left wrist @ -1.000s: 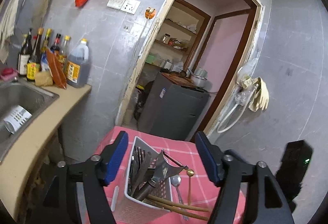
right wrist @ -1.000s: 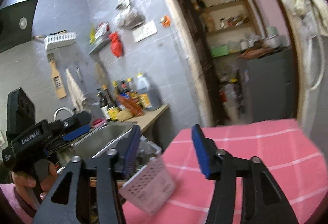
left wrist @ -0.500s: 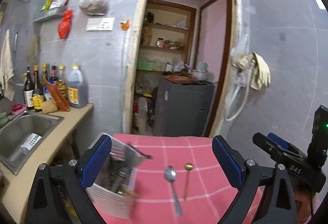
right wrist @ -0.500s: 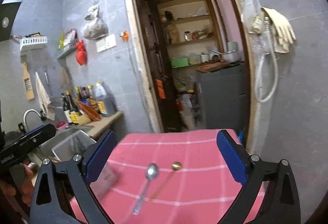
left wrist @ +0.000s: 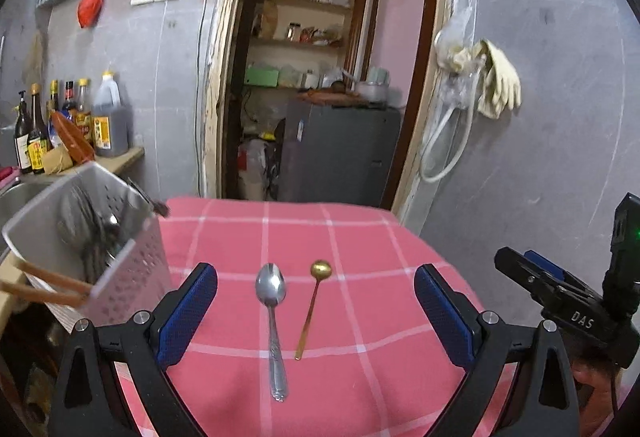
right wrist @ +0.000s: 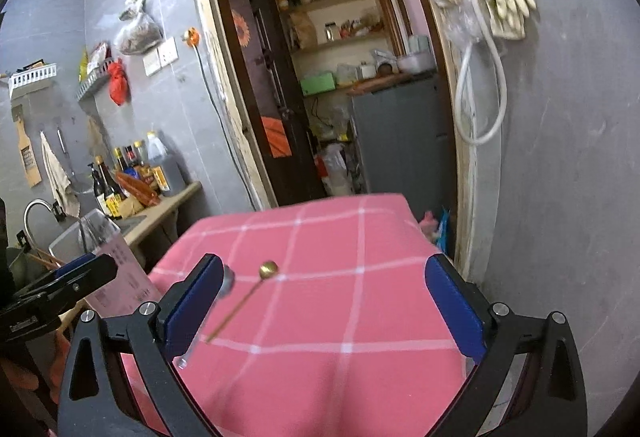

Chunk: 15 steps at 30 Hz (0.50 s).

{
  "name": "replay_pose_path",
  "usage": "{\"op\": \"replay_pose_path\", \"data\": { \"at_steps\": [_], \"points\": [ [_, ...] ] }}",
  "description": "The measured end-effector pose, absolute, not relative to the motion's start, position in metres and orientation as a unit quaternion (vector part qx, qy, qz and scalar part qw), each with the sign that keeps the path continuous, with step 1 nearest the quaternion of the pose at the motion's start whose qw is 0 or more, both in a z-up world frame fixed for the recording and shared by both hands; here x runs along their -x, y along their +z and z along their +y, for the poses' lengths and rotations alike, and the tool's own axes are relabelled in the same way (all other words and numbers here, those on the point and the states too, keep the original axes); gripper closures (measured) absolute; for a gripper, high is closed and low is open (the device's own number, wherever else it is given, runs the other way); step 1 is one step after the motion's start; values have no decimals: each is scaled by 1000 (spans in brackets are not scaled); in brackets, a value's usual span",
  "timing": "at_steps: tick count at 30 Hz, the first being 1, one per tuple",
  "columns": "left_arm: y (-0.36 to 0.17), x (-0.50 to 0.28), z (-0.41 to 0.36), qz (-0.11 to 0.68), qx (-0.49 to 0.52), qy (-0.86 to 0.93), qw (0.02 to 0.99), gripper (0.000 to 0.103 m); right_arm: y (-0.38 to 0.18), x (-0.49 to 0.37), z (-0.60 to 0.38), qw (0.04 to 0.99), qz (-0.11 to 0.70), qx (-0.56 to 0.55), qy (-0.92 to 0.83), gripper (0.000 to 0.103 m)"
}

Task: Organize utensils
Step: 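Move both tools back over the silver spoon and gold spoon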

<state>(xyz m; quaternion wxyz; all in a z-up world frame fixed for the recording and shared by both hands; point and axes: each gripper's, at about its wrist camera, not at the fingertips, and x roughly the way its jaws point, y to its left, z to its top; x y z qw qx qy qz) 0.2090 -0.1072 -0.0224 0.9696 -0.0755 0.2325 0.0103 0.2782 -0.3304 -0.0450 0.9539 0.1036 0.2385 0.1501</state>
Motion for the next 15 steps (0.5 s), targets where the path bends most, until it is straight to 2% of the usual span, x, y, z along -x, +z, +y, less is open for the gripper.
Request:
{"op": "replay_pose_path", "data": {
  "at_steps": [11, 14, 15],
  "points": [
    [-86, -265, -94, 308, 117, 27, 944, 4, -97, -329, -315, 917, 316, -95, 223, 6],
    [-101, -284, -81, 333, 149, 27, 931, 7, -109, -344, -306, 903, 337, -101, 245, 21],
    [-105, -289, -78, 338, 157, 27, 927, 12, -114, -351, -300, 897, 348, -100, 255, 26]
  ]
}}
